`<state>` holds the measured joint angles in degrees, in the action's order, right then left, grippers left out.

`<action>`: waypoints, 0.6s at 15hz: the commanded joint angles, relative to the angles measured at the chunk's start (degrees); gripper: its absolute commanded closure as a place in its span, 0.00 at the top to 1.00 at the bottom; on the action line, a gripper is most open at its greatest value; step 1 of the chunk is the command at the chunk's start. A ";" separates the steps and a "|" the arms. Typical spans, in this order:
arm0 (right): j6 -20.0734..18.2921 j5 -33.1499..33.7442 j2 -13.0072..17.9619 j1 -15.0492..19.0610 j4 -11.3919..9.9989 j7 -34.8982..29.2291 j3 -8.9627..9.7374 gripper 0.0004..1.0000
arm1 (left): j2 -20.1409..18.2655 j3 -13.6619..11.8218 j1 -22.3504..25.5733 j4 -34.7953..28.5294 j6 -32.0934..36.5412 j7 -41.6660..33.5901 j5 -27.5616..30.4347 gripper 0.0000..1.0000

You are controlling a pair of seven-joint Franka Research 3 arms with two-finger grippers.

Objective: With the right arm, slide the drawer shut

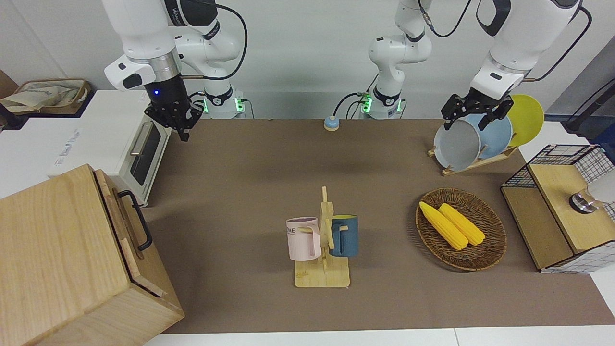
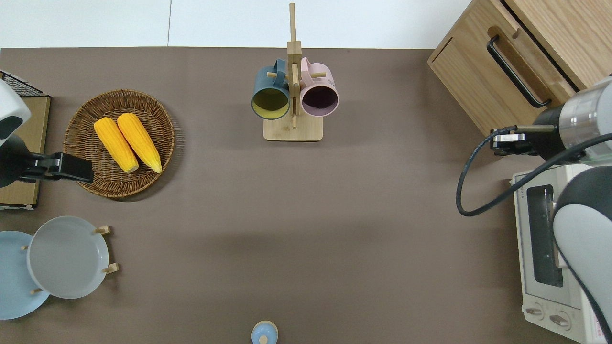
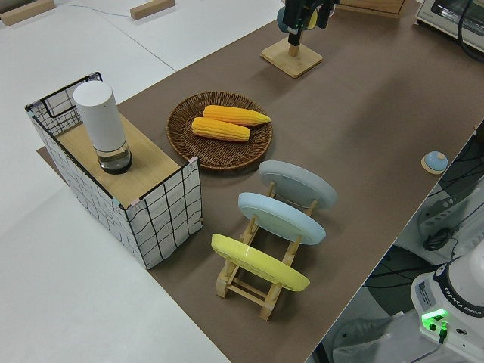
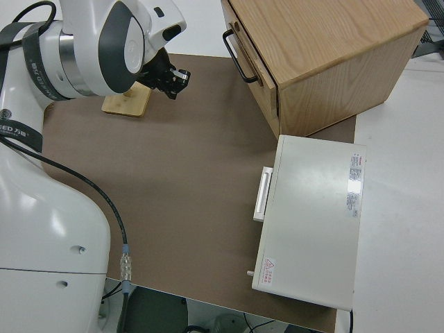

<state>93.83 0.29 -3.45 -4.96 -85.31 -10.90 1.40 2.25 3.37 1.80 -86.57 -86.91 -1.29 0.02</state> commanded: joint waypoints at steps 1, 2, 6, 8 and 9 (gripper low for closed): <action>-1.54 -3.45 0.64 0.74 -1.18 5.80 -0.70 0.36 | 0.65 0.40 0.31 1.40 1.13 -0.56 -0.98 0.99; -1.89 -3.46 0.55 0.83 -1.17 5.89 -0.70 0.53 | 0.65 0.40 0.31 1.40 1.13 -0.47 -0.98 0.99; -3.56 -2.23 0.46 1.00 -0.65 7.12 -0.70 0.99 | 0.65 0.40 0.31 1.40 1.13 -0.56 -0.98 0.99; -5.93 -2.23 0.28 1.09 0.58 7.39 -0.70 0.99 | 0.65 0.40 0.31 1.40 1.13 -0.56 -0.98 0.99; -6.29 -1.44 0.28 1.09 0.59 7.48 -0.70 0.99 | 0.65 0.40 0.31 1.49 1.13 -0.56 -0.98 0.99</action>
<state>90.00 -1.19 -3.46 -4.80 -85.34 -5.47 0.39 2.25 3.38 1.80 -86.57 -86.91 -1.29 0.02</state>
